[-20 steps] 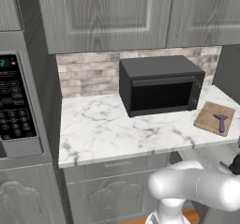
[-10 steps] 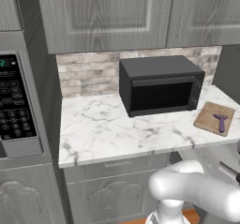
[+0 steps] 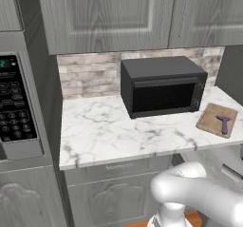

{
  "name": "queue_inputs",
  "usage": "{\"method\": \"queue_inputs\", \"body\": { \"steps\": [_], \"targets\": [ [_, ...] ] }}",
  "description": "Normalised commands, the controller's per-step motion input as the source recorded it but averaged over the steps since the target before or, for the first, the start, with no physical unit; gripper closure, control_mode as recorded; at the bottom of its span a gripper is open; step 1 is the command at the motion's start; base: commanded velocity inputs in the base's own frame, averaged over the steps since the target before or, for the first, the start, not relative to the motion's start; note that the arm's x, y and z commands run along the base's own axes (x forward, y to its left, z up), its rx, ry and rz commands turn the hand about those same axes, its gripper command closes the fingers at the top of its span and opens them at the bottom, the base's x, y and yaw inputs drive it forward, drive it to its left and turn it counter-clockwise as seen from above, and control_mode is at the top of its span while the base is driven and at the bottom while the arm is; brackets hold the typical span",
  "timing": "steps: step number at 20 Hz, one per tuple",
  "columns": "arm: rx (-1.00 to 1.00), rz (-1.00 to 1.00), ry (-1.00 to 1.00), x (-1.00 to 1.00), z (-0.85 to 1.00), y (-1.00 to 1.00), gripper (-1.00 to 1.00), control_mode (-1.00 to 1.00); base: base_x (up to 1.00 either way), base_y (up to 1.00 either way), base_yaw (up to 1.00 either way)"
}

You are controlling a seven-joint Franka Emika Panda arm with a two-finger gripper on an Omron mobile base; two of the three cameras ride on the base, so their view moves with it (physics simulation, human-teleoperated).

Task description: Open the drawer on the right and place the cutting tools on the cutting board.

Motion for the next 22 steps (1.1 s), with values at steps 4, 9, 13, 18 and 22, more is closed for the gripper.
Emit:
{"method": "queue_inputs", "body": {
  "steps": [4,9,13,18,22],
  "targets": [
    [-0.03,0.00,0.10,0.20,-0.10,0.00,-1.00,-1.00,0.00,0.00,0.00],
    [-0.02,0.00,0.06,0.24,-0.14,0.00,-1.00,-1.00,0.00,0.00,0.00],
    [0.00,0.00,0.00,0.24,-0.21,0.00,-1.00,-1.00,0.00,0.00,0.00],
    [0.00,0.00,0.00,0.18,-0.27,0.00,-1.00,-1.00,0.00,0.00,0.00],
    [0.00,0.00,0.00,0.06,-0.29,-0.06,-1.00,-1.00,0.00,0.00,0.00]
  ]
}}
